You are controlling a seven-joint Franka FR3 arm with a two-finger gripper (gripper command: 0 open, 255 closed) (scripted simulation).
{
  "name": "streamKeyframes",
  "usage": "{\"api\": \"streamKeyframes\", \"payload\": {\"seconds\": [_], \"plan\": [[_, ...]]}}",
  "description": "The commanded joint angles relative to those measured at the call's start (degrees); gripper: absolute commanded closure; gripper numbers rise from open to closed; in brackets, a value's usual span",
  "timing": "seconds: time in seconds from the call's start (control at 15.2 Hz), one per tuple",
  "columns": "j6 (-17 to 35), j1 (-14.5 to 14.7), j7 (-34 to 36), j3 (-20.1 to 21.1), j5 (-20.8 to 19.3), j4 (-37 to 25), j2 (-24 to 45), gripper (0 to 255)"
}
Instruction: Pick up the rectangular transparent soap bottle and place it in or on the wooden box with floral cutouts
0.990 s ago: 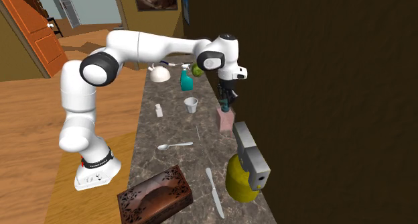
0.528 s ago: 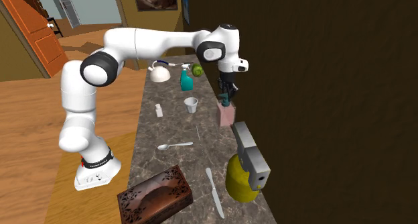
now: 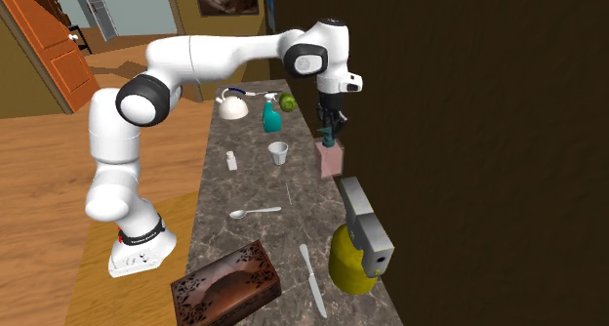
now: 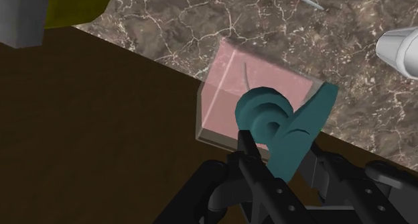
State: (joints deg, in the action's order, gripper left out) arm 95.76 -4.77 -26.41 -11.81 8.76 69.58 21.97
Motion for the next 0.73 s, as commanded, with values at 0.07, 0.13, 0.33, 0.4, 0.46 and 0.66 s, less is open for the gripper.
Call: {"api": "streamKeyframes", "payload": {"seconds": [0.07, 0.13, 0.33, 0.4, 0.46, 0.66], "plan": [[1.4, -0.4, -1.6, -0.7, -0.8, 7.2, -5.7, 255], [2.0, -0.5, -2.3, -1.0, -1.1, 9.9, -7.8, 255], [3.0, -1.3, -4.2, -1.9, -2.1, 16.8, -13.7, 255], [3.2, -1.6, -4.9, -2.2, -2.4, 18.9, -15.6, 255], [3.3, -1.9, -5.6, -2.6, -2.8, 20.8, -17.4, 255], [3.4, -2.9, -7.6, -3.6, -3.9, 26.0, -22.4, 255]]}}
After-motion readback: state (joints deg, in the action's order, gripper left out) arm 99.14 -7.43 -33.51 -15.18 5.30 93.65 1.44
